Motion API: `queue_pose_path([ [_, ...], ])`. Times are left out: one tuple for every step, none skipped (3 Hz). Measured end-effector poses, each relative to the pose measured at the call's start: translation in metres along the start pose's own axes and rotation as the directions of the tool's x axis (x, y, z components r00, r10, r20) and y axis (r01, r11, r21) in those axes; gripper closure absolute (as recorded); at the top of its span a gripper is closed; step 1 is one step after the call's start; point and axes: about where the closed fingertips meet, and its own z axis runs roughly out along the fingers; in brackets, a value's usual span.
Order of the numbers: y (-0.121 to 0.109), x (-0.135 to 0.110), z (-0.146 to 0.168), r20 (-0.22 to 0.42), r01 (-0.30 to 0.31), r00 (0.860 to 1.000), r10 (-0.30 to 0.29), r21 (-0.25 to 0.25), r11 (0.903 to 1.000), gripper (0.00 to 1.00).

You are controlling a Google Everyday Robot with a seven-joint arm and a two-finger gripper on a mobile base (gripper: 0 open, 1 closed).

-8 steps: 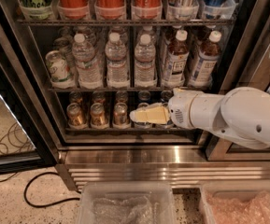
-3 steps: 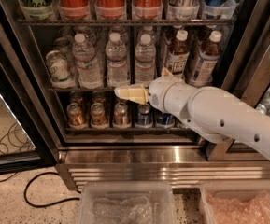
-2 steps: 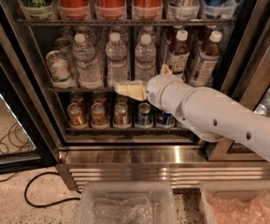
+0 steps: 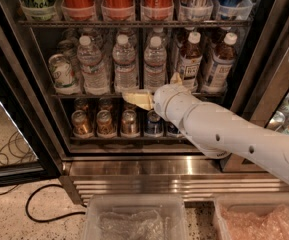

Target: Pick water bottle from middle shelf of fridge

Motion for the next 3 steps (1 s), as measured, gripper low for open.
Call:
queue_pose_path([
  [-0.004, 0.002, 0.002, 0.011, -0.006, 1.000, 0.005, 0.030, 0.9995, 0.00],
  [-0.005, -0.008, 0.000, 0.046, -0.006, 0.999, 0.004, 0.046, 0.9989, 0.10],
  [-0.005, -0.018, -0.003, 0.078, -0.001, 0.997, -0.004, 0.062, 0.9981, 0.10],
])
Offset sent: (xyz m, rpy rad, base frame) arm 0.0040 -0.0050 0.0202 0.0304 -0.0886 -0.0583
